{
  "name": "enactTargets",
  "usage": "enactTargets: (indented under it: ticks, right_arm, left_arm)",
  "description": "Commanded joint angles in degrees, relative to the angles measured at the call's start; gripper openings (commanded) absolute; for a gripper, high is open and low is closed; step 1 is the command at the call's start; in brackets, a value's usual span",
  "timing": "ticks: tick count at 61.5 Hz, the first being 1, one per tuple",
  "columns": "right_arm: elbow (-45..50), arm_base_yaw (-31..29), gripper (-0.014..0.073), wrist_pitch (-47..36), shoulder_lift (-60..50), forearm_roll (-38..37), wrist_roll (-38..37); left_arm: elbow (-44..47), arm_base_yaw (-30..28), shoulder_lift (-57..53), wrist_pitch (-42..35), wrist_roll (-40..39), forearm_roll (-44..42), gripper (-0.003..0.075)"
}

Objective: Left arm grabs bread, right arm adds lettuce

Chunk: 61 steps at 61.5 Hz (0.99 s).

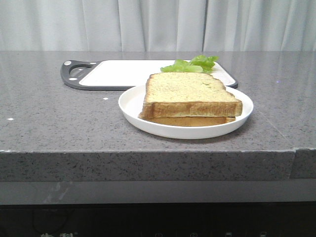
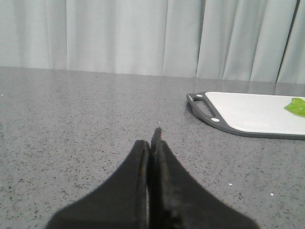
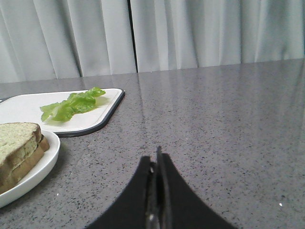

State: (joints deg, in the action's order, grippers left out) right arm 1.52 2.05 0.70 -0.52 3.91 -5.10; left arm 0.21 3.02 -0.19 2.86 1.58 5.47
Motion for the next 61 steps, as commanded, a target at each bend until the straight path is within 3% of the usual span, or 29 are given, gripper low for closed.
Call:
enactTargets:
  ticks: [1,14,21,30,40,61]
  right_arm:
    - [-0.13,-0.41,-0.0068,-4.69,-1.24,-0.43,0.34]
    - [-0.13,-0.41,-0.0068,-5.3,-1.24,-0.43,0.4]
    - [-0.37,-0.41,-0.0068,-5.81,-1.24,-0.43,0.41]
    - [-4.1,-0.41,-0.0068,-3.31,-1.24,-0.49,0.41]
    - [-12.68,-0.41,-0.0068,1.53,0.58,-2.36,0.46]
    - [-34.36,-0.41,-0.0068,17.12,16.06,-5.45,0.46]
  left_arm:
    - [0.33,-0.17,-1.15,-4.82,-0.09,0.44,-0.002]
    - [0.33,-0.17,-1.15,-5.41,-0.09,0.44,-0.002]
    - [0.25,-0.17,-1.15,-9.47,-0.09,0.53,-0.002]
    - [-5.03,-0.17,-0.55,-8.98,-0.09,2.47,-0.002]
    - [-16.66,-0.17,3.3,0.14,-0.09,2.52,-0.002]
    - [-38.41,-0.17,20.78,18.07,0.27,1.79,-0.002]
